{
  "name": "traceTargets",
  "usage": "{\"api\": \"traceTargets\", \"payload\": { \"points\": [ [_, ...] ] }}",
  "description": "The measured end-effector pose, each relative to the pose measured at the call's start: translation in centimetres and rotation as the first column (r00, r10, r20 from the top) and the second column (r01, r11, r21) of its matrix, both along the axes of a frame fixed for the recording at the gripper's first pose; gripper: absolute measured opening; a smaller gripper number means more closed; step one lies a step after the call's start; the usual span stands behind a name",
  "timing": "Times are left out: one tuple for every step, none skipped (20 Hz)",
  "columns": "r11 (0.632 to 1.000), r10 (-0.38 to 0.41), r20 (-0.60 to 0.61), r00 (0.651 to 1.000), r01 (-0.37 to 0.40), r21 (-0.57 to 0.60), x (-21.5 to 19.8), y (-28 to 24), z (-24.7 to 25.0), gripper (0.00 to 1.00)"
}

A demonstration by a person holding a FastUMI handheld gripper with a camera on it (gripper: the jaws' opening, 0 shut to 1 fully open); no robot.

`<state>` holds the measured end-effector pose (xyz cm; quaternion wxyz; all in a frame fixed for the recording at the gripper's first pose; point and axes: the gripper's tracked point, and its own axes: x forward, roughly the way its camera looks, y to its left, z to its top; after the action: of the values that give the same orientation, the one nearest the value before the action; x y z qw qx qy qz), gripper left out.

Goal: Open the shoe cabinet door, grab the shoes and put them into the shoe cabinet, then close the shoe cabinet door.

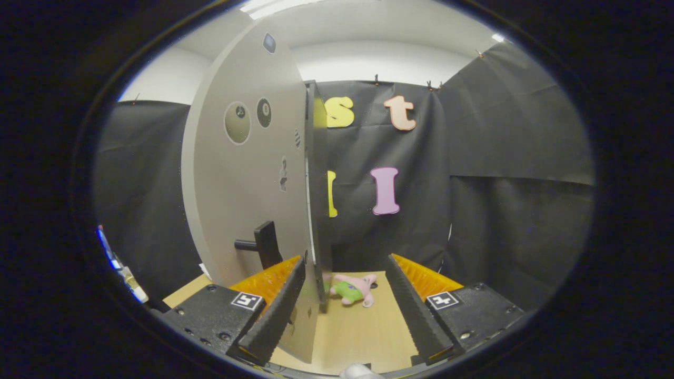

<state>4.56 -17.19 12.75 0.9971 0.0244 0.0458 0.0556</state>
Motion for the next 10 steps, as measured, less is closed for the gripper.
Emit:
{"api": "traceTargets", "payload": {
  "points": [
    [1.000, 0.017, 0.001, 1.000, -0.017, 0.001, -0.2, 0.3, 0.3, 0.98],
    [1.000, 0.027, -0.006, 1.000, -0.027, -0.010, -0.2, 0.7, 0.2, 0.97],
    [0.999, 0.026, -0.001, 1.000, -0.026, -0.023, -0.3, 0.8, 0.2, 0.97],
    [0.999, 0.025, -0.002, 1.000, -0.025, -0.034, -0.5, 1.2, 0.3, 0.97],
    [0.999, 0.026, -0.002, 1.000, -0.026, -0.036, -0.5, 2.0, 0.2, 0.97],
    [0.999, 0.030, -0.003, 1.000, -0.030, -0.034, -0.7, 2.9, 0.2, 0.97],
    [0.999, 0.034, -0.006, 0.999, -0.034, -0.041, -0.8, 3.6, 0.1, 0.96],
    [0.999, 0.031, -0.006, 1.000, -0.031, -0.040, -0.8, 4.5, 0.1, 0.96],
    [0.999, 0.030, -0.009, 1.000, -0.030, -0.041, -0.9, 5.2, 0.0, 0.96],
    [0.999, 0.027, -0.006, 1.000, -0.027, -0.037, -0.9, 6.2, 0.0, 0.96]
  ]
}}
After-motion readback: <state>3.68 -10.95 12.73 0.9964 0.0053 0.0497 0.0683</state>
